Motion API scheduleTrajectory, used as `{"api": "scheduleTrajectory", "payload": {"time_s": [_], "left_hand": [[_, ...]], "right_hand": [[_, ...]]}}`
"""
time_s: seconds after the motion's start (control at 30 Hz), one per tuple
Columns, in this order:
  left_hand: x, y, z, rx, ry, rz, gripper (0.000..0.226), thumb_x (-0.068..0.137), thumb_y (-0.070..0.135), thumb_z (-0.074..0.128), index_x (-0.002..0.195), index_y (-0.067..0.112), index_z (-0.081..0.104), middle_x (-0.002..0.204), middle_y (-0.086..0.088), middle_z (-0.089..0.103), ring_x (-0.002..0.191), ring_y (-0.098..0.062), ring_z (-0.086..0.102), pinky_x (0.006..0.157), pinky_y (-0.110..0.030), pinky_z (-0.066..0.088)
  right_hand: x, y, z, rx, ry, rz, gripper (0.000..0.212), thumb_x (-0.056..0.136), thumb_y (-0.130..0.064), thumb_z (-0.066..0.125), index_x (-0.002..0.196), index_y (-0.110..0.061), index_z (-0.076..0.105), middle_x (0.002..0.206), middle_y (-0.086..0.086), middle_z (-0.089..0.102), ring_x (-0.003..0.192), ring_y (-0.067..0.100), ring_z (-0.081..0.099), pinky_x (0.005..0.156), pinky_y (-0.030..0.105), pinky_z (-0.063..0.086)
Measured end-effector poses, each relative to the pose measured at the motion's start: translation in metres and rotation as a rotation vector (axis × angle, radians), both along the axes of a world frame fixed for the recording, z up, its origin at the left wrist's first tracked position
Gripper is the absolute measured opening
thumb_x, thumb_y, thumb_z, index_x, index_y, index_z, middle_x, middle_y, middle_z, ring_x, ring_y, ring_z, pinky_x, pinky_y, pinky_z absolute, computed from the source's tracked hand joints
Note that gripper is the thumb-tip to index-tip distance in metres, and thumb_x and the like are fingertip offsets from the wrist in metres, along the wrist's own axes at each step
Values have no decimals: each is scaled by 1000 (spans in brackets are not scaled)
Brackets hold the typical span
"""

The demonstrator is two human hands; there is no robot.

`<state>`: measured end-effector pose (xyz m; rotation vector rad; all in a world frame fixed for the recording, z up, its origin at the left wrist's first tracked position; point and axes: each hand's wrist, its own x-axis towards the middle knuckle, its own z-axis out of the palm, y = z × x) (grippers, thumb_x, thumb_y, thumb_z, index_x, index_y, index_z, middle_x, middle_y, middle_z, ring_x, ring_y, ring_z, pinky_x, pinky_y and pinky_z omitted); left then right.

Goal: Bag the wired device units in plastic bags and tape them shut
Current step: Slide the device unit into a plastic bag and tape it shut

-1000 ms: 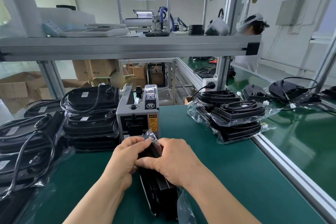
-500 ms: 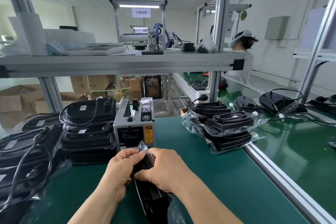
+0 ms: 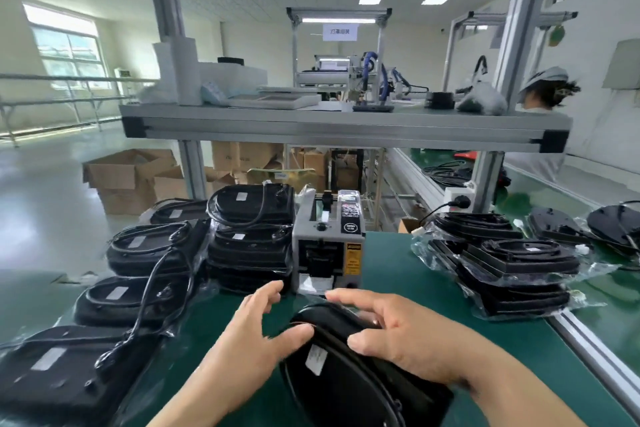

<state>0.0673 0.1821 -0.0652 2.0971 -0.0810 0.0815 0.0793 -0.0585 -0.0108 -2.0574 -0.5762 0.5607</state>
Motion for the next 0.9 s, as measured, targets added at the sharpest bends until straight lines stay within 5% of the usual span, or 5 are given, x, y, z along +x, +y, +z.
{"api": "scheduleTrajectory", "payload": {"time_s": [0.17, 0.43, 0.63, 0.8, 0.9], "left_hand": [[-38, 33, 32, -175, 39, -335, 57, 77, 50, 70, 131, 36, 58, 126, 4, 69, 119, -9, 62, 104, -26, 47], [-34, 98, 71, -498, -48, 15, 42, 75, 40, 77, 112, 21, 75, 111, -12, 75, 101, -26, 71, 83, -33, 59], [11, 184, 82, -688, -5, 404, 17, 92, 25, 64, 89, 10, 71, 69, -10, 74, 52, -16, 68, 44, -28, 55], [81, 237, 91, -823, 42, 521, 20, 93, 31, 66, 84, 16, 59, 55, 0, 69, 47, -10, 67, 40, -24, 53], [122, 264, 93, -832, 104, 541, 23, 91, 34, 69, 85, 16, 57, 68, -3, 70, 57, -14, 70, 41, -24, 53]], "right_hand": [[1, 16, 17, 142, 111, 274, 52, 94, -23, 53, 137, -52, 48, 133, -7, 65, 122, 15, 63, 103, 29, 49], [21, 50, -6, 869, 542, -63, 57, 88, -61, 53, 136, -29, 56, 139, 9, 61, 126, 27, 60, 87, 45, 58], [24, 85, -70, 606, 678, -281, 64, 77, -47, 47, 129, -11, 58, 118, 13, 73, 103, 29, 72, 76, 48, 57], [26, 117, -80, 575, 636, -274, 57, 73, -38, 60, 119, -5, 64, 110, 19, 74, 98, 34, 73, 76, 47, 56], [31, 131, -71, 573, 575, -279, 49, 73, -35, 66, 112, -5, 70, 107, 17, 75, 98, 32, 74, 75, 44, 57]]}}
